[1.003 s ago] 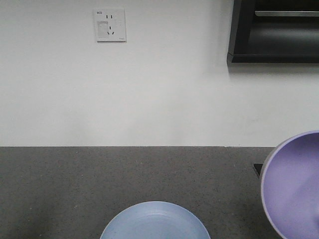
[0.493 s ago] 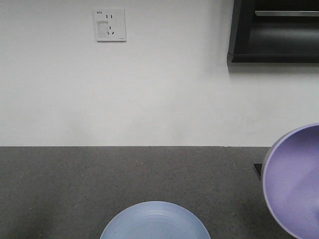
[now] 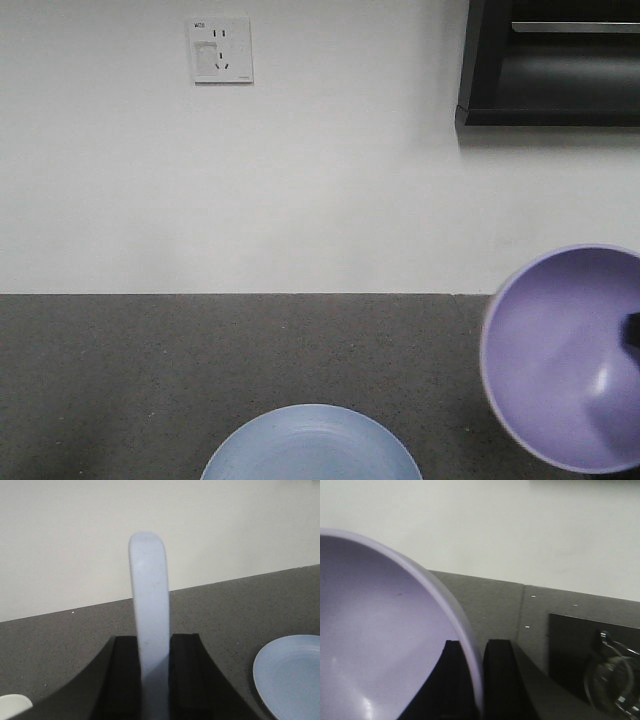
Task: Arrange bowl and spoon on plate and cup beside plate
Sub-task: 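Lower the lavender bowl onto the plate and open the right gripper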
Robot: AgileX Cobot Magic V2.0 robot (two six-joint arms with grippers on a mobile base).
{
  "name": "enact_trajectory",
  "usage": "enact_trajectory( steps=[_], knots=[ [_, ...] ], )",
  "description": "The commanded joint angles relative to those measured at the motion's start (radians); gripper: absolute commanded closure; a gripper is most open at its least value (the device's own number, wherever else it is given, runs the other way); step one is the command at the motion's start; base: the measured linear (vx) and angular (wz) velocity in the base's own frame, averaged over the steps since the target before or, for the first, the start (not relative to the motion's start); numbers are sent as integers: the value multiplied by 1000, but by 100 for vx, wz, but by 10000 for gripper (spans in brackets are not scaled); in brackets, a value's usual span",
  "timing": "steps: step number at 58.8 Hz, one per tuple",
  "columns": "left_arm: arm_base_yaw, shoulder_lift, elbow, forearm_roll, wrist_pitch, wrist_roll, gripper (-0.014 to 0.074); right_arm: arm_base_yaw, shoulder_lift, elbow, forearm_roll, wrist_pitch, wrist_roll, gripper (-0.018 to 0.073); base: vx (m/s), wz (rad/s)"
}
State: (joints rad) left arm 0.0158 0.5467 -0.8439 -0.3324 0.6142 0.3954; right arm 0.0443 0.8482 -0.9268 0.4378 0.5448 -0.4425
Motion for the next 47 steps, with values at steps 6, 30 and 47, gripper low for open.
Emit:
enact_trajectory(
  steps=[6, 30, 47],
  knots=[
    [-6, 6, -24, -21, -90, 1, 593, 196, 211, -151, 168, -144, -193, 568, 0, 0],
    [-6, 6, -24, -21, -139, 1, 588, 373, 714, -323, 42, -66, 104, 568, 0, 0],
    [-6, 6, -24, -21, -139, 1, 582, 373, 838, -322, 61, -18, 160, 561, 0, 0]
  ],
)
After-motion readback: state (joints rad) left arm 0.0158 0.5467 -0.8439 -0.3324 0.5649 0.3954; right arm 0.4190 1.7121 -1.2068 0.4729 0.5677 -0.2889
